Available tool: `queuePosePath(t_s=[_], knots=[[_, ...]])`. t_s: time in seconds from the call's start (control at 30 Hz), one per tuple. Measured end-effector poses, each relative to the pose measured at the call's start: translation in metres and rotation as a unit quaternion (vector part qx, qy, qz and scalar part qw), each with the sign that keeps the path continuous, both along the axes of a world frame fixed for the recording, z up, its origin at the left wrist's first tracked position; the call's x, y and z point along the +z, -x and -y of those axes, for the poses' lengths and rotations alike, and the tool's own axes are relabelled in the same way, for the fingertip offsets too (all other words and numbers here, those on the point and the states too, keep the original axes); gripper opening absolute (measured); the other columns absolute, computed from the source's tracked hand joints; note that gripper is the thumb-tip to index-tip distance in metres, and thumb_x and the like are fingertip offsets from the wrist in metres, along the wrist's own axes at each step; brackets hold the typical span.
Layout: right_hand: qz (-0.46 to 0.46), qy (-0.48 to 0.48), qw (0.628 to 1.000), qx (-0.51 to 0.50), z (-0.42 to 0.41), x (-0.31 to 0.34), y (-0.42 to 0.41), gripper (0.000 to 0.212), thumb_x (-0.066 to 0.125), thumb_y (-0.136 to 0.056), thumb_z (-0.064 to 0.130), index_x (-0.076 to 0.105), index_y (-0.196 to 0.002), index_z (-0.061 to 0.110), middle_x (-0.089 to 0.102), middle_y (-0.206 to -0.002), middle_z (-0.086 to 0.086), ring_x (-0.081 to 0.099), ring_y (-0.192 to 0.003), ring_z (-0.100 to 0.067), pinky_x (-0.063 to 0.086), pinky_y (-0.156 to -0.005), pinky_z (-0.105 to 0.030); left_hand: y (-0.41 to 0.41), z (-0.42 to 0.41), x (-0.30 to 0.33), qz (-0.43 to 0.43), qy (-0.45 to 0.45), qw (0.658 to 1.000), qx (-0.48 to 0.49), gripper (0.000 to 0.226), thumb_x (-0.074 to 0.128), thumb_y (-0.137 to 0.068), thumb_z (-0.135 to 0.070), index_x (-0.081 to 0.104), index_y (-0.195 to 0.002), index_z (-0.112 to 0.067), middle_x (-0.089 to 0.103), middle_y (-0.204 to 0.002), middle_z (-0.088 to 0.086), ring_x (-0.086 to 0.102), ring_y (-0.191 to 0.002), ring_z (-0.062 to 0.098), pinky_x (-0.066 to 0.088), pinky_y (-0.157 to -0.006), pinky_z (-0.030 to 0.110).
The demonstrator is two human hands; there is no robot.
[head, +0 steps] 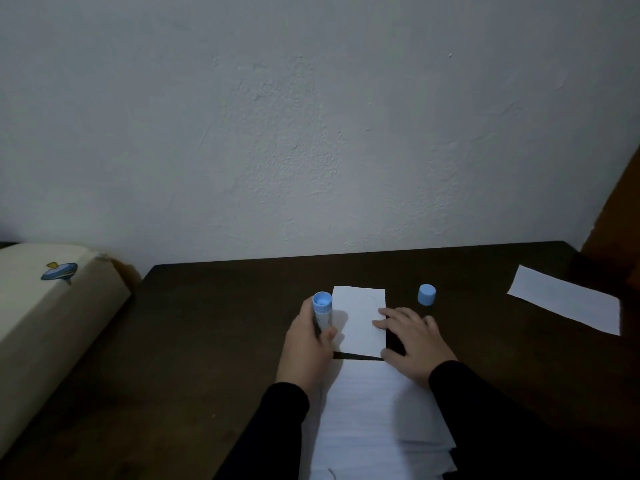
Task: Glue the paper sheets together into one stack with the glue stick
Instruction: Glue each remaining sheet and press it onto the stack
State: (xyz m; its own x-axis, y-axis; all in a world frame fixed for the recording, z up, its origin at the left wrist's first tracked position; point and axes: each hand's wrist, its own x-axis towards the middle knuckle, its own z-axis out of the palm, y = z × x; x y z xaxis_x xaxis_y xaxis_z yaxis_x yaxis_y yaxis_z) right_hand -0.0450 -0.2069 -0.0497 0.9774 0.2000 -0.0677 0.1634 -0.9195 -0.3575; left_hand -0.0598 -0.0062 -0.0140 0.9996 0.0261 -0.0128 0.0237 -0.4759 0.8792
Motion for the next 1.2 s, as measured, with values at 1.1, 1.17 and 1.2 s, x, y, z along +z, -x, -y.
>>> queuePosePath(t_s=[1.1, 1.17, 1.2], knots=[[-0.02, 0.185, 0.978, -0.091, -0.072, 0.033, -0.005, 0.051, 0.034, -0.097, 0.053, 0.058, -0.118, 0.015, 0.051, -0.119, -0.007, 0.047, -0.11, -0.022, 0.038, -0.093, -0.039, -0.012, -0.033, 0.021, 0.005, 0.126, 0.989, 0.072, 0.055, 0.059, -0.093, -0.021, 0.032, -0.14, -0.028, 0.046, -0.14, 0.002, 0.043, -0.131, 0.022, 0.042, -0.102, 0.041], [0.0, 0.174, 0.982, -0.066, -0.073, 0.034, -0.004, 0.049, 0.033, -0.097, 0.052, 0.06, -0.118, 0.017, 0.054, -0.118, -0.006, 0.049, -0.108, -0.022, 0.038, -0.092, -0.039, -0.011, -0.035, 0.02, 0.003, 0.12, 0.99, 0.069, 0.055, 0.059, -0.093, -0.021, 0.032, -0.14, -0.028, 0.046, -0.141, 0.002, 0.043, -0.131, 0.022, 0.042, -0.103, 0.042], [0.015, 0.161, 0.985, -0.059, -0.071, 0.033, -0.004, 0.047, 0.034, -0.097, 0.05, 0.059, -0.121, 0.019, 0.054, -0.119, -0.005, 0.049, -0.109, -0.021, 0.038, -0.093, -0.039, -0.01, -0.035, 0.019, 0.003, 0.117, 0.991, 0.066, 0.055, 0.059, -0.093, -0.021, 0.032, -0.141, -0.027, 0.046, -0.141, 0.002, 0.043, -0.131, 0.022, 0.042, -0.103, 0.042]])
